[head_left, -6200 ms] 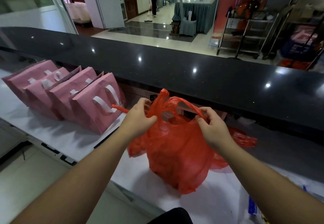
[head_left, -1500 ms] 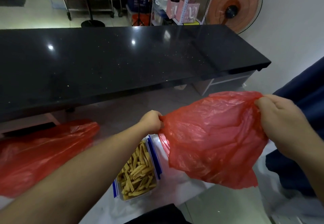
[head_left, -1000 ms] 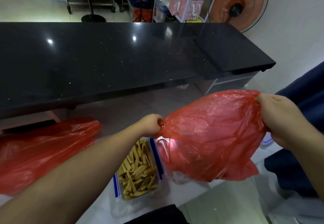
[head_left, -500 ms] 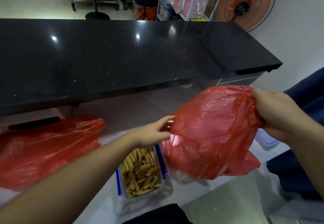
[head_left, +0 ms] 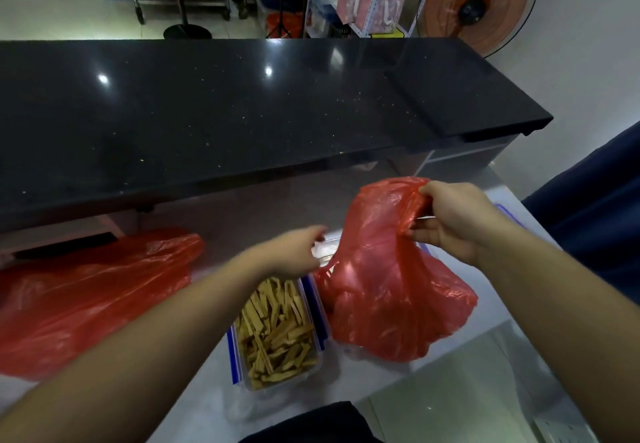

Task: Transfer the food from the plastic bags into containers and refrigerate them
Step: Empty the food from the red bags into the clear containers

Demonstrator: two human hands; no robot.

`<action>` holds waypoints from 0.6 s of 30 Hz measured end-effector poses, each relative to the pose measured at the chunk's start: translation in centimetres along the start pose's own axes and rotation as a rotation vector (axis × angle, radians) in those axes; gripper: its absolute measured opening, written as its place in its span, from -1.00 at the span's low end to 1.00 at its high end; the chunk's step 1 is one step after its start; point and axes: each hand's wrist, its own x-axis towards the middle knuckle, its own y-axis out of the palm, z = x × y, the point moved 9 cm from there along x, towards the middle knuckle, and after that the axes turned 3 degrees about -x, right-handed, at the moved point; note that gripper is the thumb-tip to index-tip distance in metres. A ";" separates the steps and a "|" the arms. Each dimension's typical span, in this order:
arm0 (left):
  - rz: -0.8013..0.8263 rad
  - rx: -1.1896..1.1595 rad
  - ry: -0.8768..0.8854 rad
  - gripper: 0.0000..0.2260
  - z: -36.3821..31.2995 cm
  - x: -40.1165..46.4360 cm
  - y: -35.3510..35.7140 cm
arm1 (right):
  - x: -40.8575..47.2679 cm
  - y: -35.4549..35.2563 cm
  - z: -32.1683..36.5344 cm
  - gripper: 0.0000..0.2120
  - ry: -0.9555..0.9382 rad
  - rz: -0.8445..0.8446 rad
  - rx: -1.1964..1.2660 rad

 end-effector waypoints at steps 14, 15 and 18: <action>-0.413 0.022 0.403 -0.80 -11.5 -1.8 -6.4 | 0.9 1.6 -2.0 -0.85 -0.073 0.164 0.049; -0.436 0.004 0.398 -0.87 -11.4 -1.9 -6.6 | 1.0 0.9 -2.5 -0.89 -0.123 0.158 -0.069; -0.471 -0.048 0.376 -0.93 -10.9 -1.9 -7.5 | 1.6 -1.5 -5.1 -0.73 -0.264 0.163 -0.730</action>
